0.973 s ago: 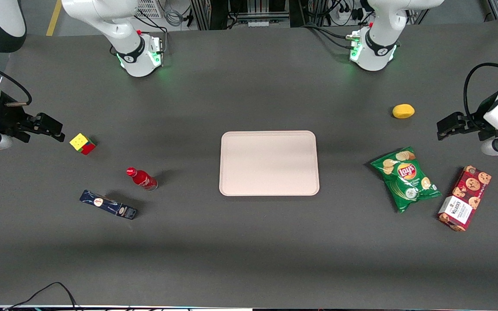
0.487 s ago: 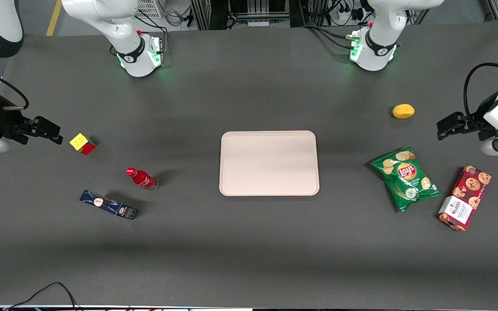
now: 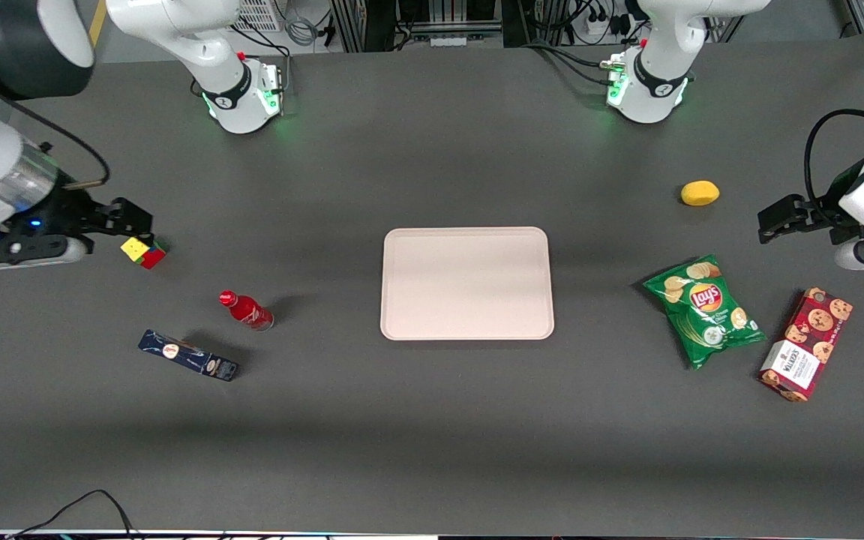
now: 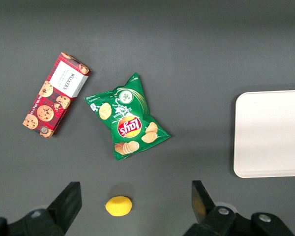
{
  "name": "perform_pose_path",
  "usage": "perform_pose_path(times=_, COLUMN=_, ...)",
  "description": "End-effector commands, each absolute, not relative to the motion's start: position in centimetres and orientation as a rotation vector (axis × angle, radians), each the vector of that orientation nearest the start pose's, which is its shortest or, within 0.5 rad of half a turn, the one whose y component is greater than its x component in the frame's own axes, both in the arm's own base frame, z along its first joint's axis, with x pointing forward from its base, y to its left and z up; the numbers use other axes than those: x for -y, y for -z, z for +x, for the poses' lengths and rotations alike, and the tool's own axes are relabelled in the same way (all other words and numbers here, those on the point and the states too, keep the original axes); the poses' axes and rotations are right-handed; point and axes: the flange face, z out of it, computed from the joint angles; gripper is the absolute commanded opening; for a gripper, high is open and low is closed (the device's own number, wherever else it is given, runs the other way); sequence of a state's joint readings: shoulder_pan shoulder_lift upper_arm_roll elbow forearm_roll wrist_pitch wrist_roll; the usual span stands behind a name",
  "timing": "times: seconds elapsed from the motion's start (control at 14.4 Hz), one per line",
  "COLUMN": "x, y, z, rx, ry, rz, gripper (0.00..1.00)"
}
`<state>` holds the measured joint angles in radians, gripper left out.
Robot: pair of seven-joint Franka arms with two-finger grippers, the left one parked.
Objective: Place coke bottle on tray
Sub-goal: 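Move the open right gripper down over the red Coca-Cola bottle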
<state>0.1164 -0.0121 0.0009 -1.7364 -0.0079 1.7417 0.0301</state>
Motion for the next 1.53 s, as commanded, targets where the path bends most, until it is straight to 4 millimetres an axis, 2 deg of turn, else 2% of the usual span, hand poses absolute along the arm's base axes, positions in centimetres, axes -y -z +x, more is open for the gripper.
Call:
perform_pose_path(times=0.0, x=-10.4, y=-55.5, z=56.2, rx=0.249, ry=-0.037, rz=-3.139, gripper=1.0)
perform_pose_path(times=0.07, x=-10.8, y=-55.2, z=56.3, rx=0.259, ry=-0.042, rz=-3.139, gripper=1.0)
perform_pose_path(times=0.28, x=-10.2, y=-54.9, z=56.5, rx=0.259, ry=-0.042, rz=-3.138, gripper=1.0)
perform_pose_path(times=0.49, x=-10.7, y=-52.1, z=57.7, rx=0.269, ry=-0.078, rz=-3.141, gripper=1.0)
perform_pose_path(times=0.7, x=-11.4, y=-48.3, z=59.0, rx=0.276, ry=-0.105, rz=-3.142, gripper=1.0)
perform_pose_path(times=1.04, x=-11.4, y=-42.5, z=59.5, rx=0.277, ry=-0.111, rz=-3.143, gripper=1.0)
perform_pose_path(times=1.25, x=-11.4, y=-39.7, z=59.7, rx=0.278, ry=-0.128, rz=-3.144, gripper=1.0)
perform_pose_path(times=1.46, x=-11.4, y=-38.0, z=59.3, rx=0.28, ry=-0.119, rz=-3.144, gripper=1.0)
